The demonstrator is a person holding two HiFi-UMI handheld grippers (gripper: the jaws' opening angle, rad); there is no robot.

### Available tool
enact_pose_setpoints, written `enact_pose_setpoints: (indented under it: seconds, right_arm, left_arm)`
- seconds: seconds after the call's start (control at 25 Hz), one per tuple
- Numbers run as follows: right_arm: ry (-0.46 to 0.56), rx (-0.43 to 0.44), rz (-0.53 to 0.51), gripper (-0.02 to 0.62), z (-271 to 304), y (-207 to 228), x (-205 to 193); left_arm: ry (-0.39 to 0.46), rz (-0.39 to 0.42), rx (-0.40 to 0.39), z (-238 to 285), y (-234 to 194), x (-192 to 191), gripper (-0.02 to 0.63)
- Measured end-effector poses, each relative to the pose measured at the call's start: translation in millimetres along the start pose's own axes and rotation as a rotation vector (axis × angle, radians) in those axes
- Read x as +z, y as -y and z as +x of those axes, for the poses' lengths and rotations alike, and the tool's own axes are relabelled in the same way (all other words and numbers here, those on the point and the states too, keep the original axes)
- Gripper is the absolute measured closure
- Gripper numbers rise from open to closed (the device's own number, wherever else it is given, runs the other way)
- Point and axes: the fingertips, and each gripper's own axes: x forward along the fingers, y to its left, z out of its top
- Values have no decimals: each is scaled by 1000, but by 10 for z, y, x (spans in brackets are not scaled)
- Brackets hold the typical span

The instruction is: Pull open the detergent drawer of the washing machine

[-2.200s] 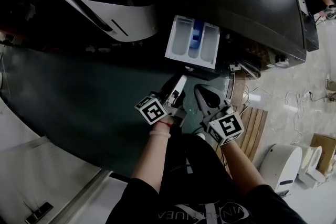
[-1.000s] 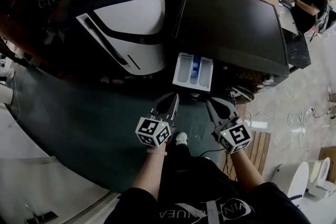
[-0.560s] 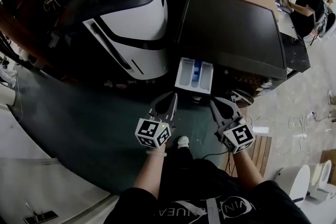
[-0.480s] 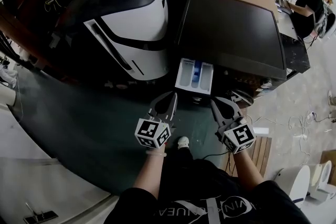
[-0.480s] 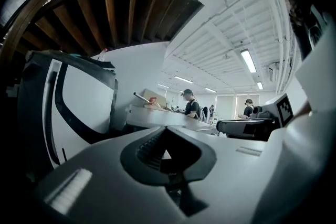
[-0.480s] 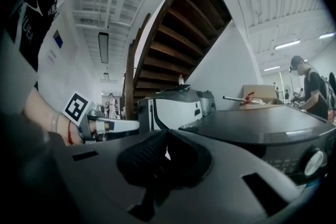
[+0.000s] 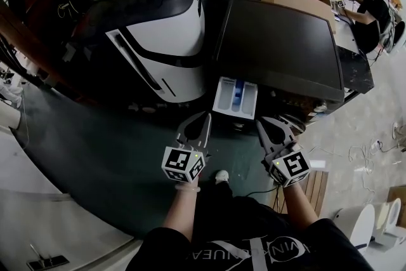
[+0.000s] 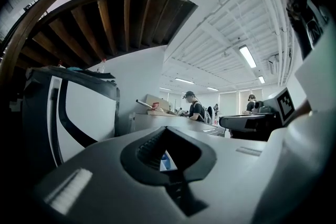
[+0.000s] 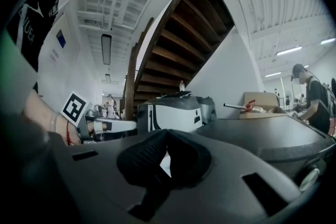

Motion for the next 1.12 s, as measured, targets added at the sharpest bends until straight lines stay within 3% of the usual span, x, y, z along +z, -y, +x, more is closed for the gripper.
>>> enact_pose_setpoints:
  seconds: [0.76,1.12]
  right_arm:
    - [59,-17,-37,583,20,86,304]
    - [51,-13,-46,583,39,118,309]
  left_arm:
    - [42,51,46,-61,-56,310,597]
    - [36,125,80,-48,-78,376,597]
